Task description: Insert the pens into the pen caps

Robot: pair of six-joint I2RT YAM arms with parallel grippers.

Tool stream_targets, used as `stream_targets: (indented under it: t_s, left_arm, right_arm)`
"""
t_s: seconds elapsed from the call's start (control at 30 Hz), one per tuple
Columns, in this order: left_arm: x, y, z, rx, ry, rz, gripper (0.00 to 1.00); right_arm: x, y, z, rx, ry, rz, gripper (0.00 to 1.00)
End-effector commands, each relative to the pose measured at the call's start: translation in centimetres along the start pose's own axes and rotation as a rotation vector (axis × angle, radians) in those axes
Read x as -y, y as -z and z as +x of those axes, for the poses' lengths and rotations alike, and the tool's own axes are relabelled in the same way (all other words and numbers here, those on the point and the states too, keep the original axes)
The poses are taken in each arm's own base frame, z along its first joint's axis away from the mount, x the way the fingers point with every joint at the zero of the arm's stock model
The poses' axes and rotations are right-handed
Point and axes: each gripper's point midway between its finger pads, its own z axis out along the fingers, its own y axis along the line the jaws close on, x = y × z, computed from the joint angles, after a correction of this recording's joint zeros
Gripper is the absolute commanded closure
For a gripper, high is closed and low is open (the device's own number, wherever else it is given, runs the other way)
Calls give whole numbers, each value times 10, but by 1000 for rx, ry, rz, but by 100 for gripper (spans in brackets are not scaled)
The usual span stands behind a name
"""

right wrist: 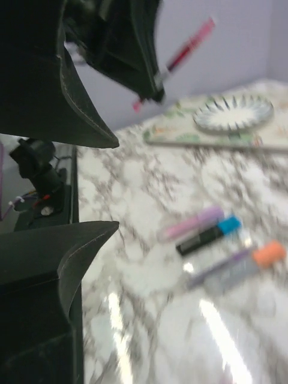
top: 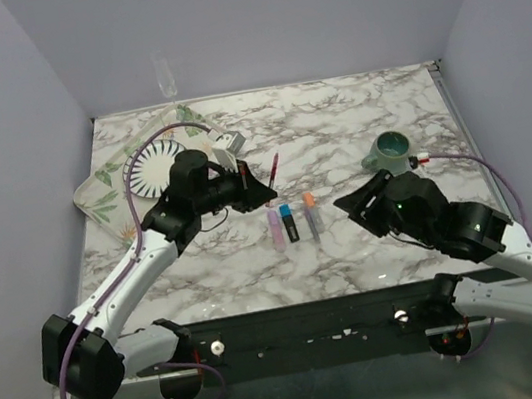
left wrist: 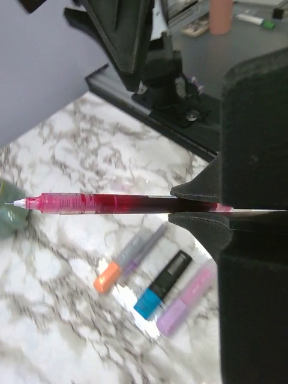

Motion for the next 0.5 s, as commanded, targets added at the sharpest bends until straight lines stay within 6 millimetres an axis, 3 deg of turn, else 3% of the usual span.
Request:
stream_targets:
  t_s: [0.0, 0.1, 0.2, 0.23, 0.3, 0.47]
  left_arm:
    - [-39, 21, -25, 85, -28, -303, 100]
    - [-45, 32, -25, 97, -45, -362, 100]
    - [-41, 37, -30, 129, -57, -357, 100]
    - [-40, 38, -31, 130, -59, -356, 100]
    - [-39, 37, -32, 125, -63, -350, 100]
    - [-38, 35, -28, 111, -58, -340, 100]
  right_arm:
    - [126, 1, -23, 223, -137, 531, 43]
    - [162, -11, -21, 195, -148, 689, 47]
    - [192, -25, -11, 151, -166, 752, 64]
    - [199, -28, -8, 143, -173, 765, 64]
    - [211, -39, -10, 146, -194, 789, 64]
    - [213, -60, -15, 106, -150, 803, 62]
